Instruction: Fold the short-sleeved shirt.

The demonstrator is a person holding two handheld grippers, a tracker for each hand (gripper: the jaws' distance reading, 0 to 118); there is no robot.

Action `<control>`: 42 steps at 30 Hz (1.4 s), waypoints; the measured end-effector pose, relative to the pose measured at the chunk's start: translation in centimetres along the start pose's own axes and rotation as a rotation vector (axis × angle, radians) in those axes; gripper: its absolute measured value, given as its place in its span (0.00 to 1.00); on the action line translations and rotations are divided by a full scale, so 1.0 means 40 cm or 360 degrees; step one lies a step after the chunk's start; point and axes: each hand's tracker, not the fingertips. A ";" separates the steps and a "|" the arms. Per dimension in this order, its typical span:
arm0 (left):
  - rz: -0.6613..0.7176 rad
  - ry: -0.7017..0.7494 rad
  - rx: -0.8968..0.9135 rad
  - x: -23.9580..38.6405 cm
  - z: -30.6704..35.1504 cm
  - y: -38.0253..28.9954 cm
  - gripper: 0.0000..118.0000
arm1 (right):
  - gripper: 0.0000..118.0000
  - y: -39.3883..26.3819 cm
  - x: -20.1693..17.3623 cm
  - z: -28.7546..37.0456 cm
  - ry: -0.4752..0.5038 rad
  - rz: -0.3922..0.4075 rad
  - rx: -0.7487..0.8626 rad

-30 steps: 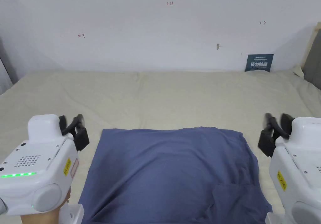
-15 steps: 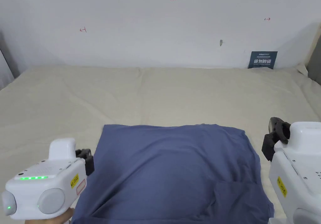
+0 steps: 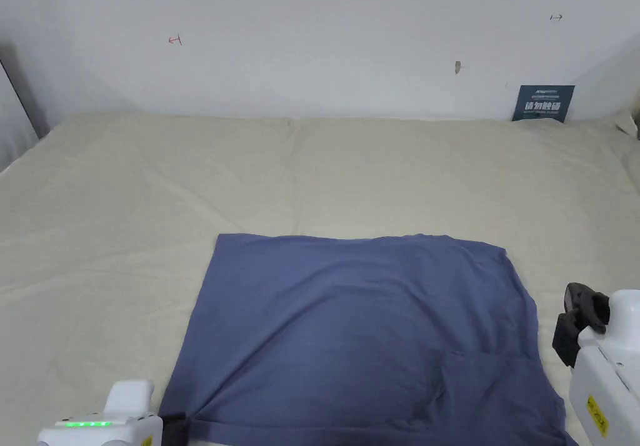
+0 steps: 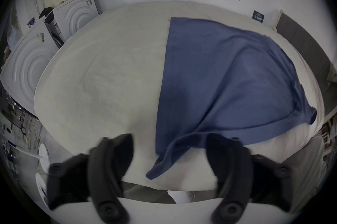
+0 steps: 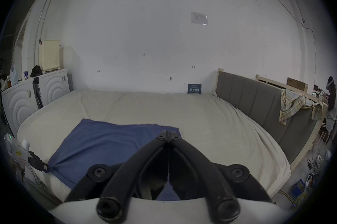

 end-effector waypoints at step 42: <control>0.0236 -0.0214 0.0301 0.003 0.020 0.324 0.02 | 0.02 -0.118 0.075 -0.319 0.0012 -0.0096 -0.0571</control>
